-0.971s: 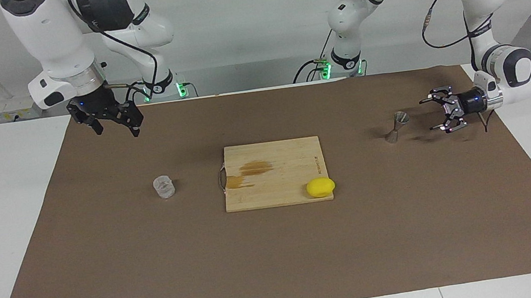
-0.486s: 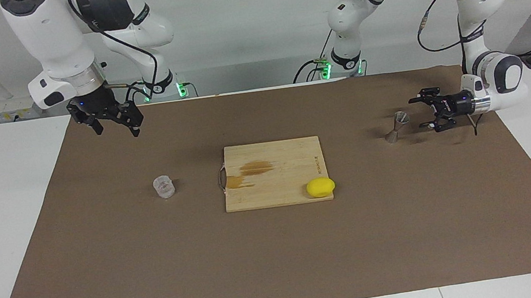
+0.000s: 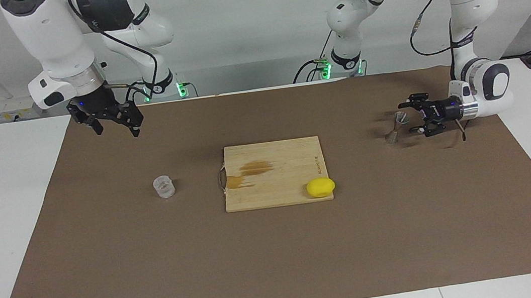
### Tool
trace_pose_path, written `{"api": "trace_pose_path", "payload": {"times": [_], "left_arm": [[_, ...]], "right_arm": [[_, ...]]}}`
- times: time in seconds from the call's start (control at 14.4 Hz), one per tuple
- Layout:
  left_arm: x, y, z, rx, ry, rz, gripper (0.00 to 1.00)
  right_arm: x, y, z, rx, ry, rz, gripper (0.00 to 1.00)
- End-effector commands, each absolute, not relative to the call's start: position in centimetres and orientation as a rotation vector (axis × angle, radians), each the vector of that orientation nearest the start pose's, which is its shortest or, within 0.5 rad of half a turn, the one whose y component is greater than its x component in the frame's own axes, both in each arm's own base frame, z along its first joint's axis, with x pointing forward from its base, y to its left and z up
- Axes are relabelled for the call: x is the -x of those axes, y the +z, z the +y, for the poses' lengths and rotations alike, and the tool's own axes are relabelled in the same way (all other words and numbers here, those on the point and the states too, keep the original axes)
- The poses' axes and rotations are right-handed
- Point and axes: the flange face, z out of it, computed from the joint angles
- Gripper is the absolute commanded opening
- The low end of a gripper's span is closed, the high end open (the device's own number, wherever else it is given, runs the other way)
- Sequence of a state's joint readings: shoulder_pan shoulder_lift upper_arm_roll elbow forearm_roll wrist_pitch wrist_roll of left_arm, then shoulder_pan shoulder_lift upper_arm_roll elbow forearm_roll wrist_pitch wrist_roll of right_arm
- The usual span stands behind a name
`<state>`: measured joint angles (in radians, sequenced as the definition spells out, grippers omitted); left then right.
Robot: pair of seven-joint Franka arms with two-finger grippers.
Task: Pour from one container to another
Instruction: 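Close the left gripper around the small metal cup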
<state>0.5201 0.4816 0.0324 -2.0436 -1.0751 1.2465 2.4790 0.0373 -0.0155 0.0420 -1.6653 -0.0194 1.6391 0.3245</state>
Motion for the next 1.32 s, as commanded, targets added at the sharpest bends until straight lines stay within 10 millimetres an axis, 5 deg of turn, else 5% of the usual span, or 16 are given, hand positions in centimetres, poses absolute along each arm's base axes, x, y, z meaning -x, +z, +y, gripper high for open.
{"api": "trace_pose_path", "payload": {"times": [0.0, 0.69, 1.25], "left_arm": [[-47.18, 23.34, 14.87, -1.259, 1.104, -1.140, 1.00], [-47.10, 23.77, 14.71, -1.235, 1.110, -1.127, 0.82], [-47.10, 23.77, 14.71, -1.235, 1.110, -1.127, 0.58]], "right_arm": [[-54.73, 59.60, 3.97, 3.134, 0.008, 0.363, 0.99], [-54.73, 59.53, 3.88, 3.134, 0.011, 0.366, 0.99], [-54.75, 59.62, 3.88, 3.133, 0.006, 0.366, 0.99]]}}
